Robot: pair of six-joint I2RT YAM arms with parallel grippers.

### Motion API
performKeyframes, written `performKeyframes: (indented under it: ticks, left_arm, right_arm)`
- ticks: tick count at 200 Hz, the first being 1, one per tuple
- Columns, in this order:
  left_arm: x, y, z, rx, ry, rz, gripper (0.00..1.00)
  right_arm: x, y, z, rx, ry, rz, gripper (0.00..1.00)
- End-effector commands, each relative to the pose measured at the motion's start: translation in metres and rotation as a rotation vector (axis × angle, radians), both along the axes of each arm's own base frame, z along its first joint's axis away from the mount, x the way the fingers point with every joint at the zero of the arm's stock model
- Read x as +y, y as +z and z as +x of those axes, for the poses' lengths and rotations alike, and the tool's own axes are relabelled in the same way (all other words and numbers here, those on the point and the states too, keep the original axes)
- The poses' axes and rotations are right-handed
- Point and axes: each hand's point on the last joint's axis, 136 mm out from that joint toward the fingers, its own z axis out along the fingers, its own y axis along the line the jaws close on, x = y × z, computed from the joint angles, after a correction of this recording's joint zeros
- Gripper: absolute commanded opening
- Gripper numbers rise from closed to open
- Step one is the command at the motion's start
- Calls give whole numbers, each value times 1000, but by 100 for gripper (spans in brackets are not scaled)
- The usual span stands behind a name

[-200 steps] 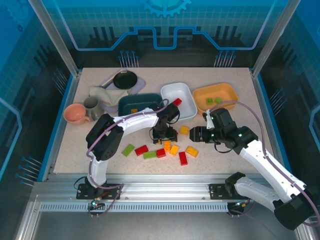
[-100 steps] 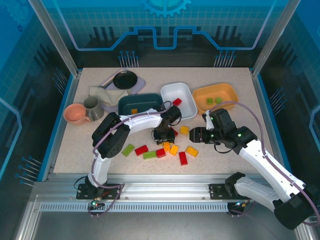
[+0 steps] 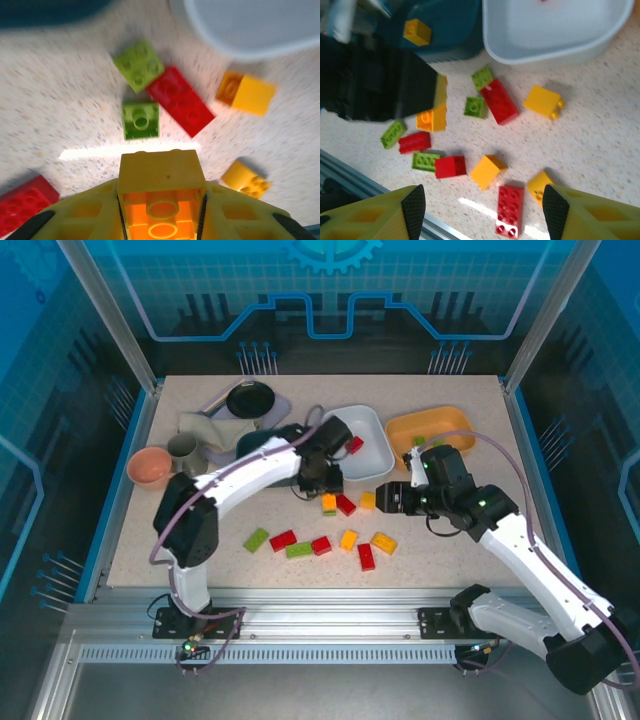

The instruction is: Sort the legos into containers by color

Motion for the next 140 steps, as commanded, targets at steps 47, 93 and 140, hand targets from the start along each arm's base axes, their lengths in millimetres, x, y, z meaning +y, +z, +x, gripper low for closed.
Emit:
performKeyframes:
  ticks: [47,93,140]
  left_arm:
    - [95,10,110,-73,178,27,29]
    - [112,-40,144,10,203,80,30]
    - [114,-70,145,68,198,102,38]
  right_arm:
    - [64,38,49,-185,112,147,67]
    - [72,21,65,-85,99,62,67]
    - [58,-18,55,6,108,-129,66]
